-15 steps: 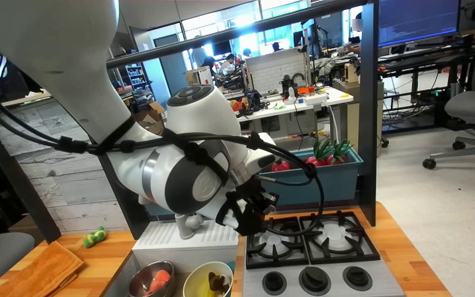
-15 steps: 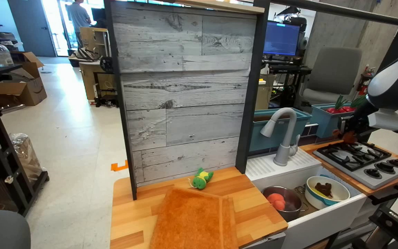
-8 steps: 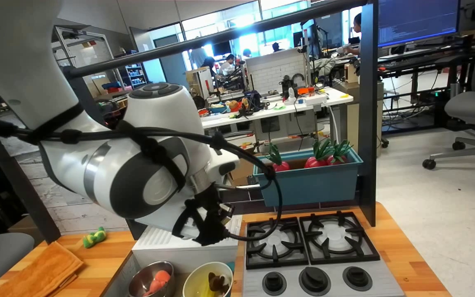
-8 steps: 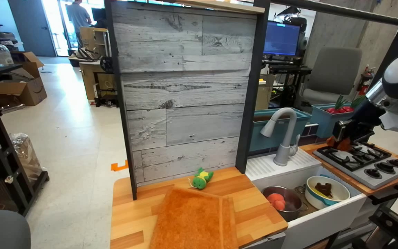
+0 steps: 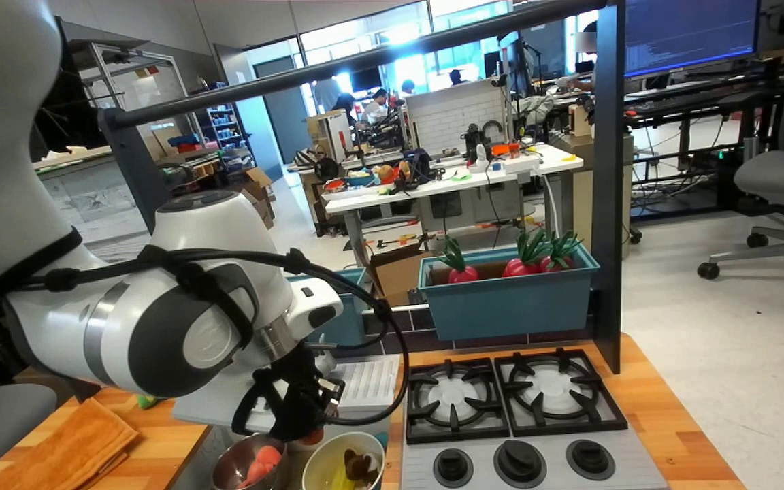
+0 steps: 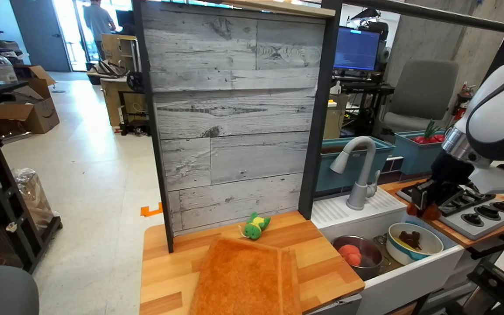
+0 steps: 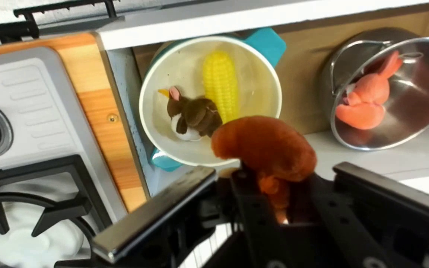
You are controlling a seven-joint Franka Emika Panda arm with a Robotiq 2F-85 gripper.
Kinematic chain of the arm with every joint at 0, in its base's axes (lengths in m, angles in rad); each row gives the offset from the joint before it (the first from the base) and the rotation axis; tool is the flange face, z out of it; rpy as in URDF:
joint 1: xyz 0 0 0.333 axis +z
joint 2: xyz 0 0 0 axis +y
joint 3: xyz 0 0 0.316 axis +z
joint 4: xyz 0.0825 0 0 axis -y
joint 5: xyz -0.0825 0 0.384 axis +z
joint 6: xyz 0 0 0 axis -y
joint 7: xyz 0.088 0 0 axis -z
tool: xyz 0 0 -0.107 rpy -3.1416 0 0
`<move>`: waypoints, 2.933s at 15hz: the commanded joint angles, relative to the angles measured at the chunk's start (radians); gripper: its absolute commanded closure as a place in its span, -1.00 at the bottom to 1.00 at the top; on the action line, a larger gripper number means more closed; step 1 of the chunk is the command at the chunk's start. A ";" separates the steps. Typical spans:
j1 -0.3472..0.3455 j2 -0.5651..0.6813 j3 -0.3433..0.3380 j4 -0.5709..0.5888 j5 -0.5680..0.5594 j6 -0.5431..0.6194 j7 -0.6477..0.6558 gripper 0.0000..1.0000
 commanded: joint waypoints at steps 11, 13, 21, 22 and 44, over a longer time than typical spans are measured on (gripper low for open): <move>0.134 -0.016 -0.129 -0.003 -0.006 -0.075 0.036 -0.62; 0.124 -0.065 -0.133 -0.046 -0.019 -0.080 0.015 -0.91; -0.127 -0.447 0.086 -0.405 -0.084 0.046 -0.242 -1.00; -0.170 -0.491 0.164 -0.451 0.005 0.062 -0.306 -1.00; 0.338 -0.364 0.094 -0.136 -0.096 -0.140 0.171 -1.00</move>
